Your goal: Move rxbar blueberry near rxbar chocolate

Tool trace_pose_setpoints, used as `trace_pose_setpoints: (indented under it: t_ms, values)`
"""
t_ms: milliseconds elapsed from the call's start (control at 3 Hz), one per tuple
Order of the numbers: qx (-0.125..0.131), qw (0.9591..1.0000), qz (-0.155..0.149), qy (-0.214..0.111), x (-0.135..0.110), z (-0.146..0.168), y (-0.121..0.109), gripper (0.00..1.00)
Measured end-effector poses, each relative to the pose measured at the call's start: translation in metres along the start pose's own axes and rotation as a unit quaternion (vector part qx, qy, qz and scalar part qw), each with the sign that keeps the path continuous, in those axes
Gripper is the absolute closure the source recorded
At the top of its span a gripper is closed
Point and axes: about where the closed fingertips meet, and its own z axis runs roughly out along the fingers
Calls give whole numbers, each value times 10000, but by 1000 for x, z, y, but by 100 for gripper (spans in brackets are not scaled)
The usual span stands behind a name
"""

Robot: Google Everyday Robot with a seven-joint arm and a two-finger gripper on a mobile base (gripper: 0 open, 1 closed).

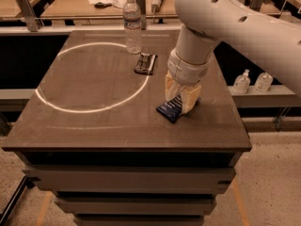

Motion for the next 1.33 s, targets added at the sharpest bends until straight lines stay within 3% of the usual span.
trace_pose_setpoints:
  t_ms: [333, 667, 1000, 1333]
  values:
    - [365, 9971, 535, -403, 12, -2, -3, 100]
    - [967, 9845, 1161, -893, 31, -12, -10, 100]
    - [1474, 9726, 1447, -1065, 46, -30, -22, 100]
    - [1845, 9664, 1502, -969, 54, -44, -37, 100]
